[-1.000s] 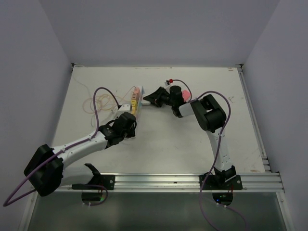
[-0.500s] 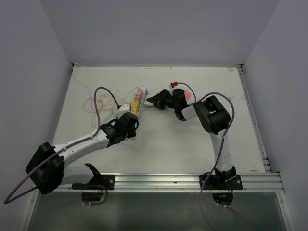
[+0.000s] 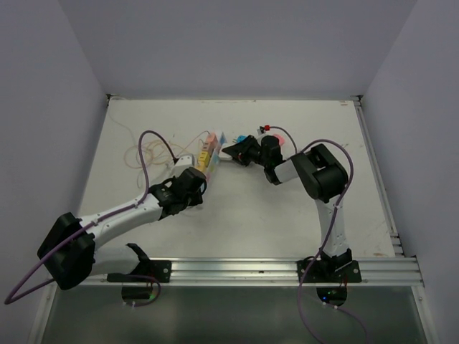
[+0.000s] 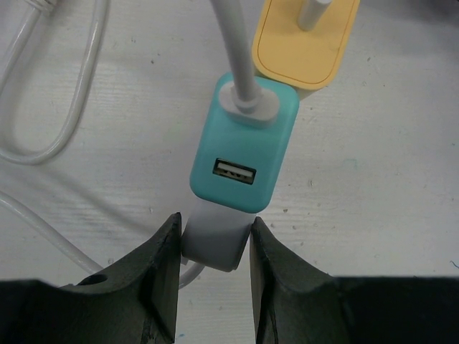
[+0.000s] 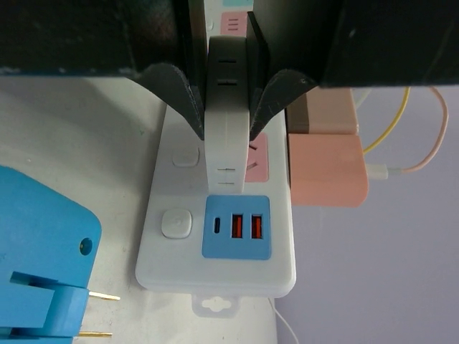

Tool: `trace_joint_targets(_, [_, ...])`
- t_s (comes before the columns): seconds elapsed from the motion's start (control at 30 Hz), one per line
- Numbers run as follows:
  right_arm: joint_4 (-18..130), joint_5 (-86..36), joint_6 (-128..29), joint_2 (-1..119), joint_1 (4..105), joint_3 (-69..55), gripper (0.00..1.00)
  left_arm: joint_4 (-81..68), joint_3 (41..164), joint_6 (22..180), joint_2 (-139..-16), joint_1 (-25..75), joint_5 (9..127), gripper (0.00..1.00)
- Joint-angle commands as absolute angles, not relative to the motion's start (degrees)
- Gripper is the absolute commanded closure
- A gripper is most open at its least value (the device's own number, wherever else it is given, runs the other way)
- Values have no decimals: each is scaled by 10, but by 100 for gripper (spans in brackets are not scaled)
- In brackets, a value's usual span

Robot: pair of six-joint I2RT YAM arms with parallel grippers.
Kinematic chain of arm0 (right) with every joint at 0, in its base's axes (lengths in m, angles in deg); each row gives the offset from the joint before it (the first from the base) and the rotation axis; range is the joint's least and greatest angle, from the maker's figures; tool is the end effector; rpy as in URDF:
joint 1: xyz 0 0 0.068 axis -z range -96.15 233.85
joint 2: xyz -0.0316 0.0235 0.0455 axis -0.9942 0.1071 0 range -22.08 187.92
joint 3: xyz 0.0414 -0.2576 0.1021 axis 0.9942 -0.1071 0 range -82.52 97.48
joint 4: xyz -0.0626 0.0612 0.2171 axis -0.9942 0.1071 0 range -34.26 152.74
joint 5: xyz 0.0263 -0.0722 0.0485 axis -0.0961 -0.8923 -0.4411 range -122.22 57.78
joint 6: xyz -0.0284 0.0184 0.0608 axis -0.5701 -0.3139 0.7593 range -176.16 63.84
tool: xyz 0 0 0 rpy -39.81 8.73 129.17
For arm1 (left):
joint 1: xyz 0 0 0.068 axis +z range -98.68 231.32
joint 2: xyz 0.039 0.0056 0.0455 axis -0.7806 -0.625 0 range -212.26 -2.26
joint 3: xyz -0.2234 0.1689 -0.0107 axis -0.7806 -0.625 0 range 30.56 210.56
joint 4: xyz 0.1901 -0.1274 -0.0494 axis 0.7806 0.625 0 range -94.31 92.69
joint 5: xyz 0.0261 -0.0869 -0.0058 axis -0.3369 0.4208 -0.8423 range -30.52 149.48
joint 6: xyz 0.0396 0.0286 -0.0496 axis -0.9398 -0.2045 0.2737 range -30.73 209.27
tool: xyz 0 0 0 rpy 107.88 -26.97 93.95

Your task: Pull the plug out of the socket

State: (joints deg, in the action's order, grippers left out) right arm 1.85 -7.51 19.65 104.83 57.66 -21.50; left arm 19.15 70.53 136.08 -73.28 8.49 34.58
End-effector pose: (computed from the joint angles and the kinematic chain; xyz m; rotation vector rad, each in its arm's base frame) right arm 0.3920 0.2193 0.1324 0.5326 2.0221 1.5794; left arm 0.1776 -0.1322 0.2085 -0.2532 2.3950 -0.1655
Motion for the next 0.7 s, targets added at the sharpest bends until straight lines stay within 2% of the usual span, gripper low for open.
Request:
trace_joint_targets(0.0, [33,-59,150,965,581,-231,100,264,702,1416,-735,103,224,100])
trace_joint_targets(0.23, [223,-77,64,897,582,-221,100,254,698,1415,-734,103,229,100])
trace_joint_targets(0.4, [228,-68,57,866,596,-242,100,229,692,1396,-725,103,247,100])
trace_joint_targets(0.67, [280,-56,-1,796,708,-296,100,203,684,1373,-713,103,274,100])
